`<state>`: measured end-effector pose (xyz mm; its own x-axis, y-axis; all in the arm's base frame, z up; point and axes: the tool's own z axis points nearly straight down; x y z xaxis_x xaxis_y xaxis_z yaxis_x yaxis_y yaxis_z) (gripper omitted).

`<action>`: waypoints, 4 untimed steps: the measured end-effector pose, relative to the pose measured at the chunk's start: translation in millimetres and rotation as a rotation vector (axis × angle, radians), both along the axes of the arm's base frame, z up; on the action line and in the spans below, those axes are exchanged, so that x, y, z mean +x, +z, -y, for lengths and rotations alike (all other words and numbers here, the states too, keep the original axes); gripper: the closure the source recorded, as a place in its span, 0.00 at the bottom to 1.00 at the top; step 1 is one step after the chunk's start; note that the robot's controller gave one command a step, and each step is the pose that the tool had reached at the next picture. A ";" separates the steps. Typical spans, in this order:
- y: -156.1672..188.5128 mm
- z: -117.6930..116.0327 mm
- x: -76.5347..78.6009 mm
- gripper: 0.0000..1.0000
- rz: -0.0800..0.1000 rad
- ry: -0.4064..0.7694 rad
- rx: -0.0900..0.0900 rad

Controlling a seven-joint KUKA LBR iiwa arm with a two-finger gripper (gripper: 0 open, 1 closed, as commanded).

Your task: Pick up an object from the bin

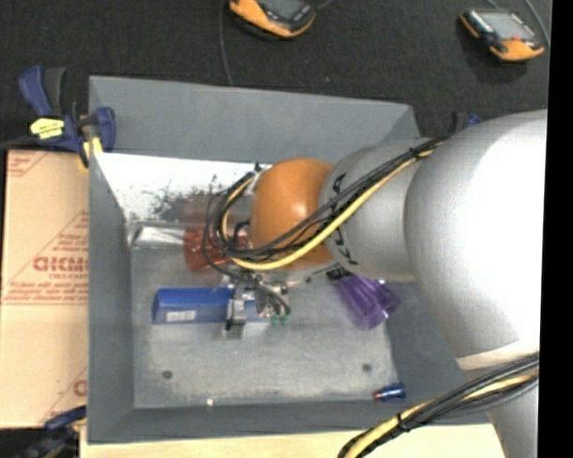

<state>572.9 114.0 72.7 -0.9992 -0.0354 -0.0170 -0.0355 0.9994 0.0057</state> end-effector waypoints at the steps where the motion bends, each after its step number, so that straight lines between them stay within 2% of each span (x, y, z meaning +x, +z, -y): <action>1: 0.0 0.0 0.0 1.00 0.000 0.000 0.000; 2: 22.8 1.0 -3.7 1.00 -0.012 -0.001 -0.002; 3: 51.2 0.4 0.1 1.00 0.002 -0.001 0.001; 4: 61.8 0.6 -0.2 1.00 0.001 -0.002 0.001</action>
Offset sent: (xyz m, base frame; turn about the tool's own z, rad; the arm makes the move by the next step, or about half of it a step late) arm -0.0001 0.0000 0.1029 0.0001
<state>572.7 113.3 134.5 -0.9993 -0.0333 -0.0177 -0.0334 0.9994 0.0066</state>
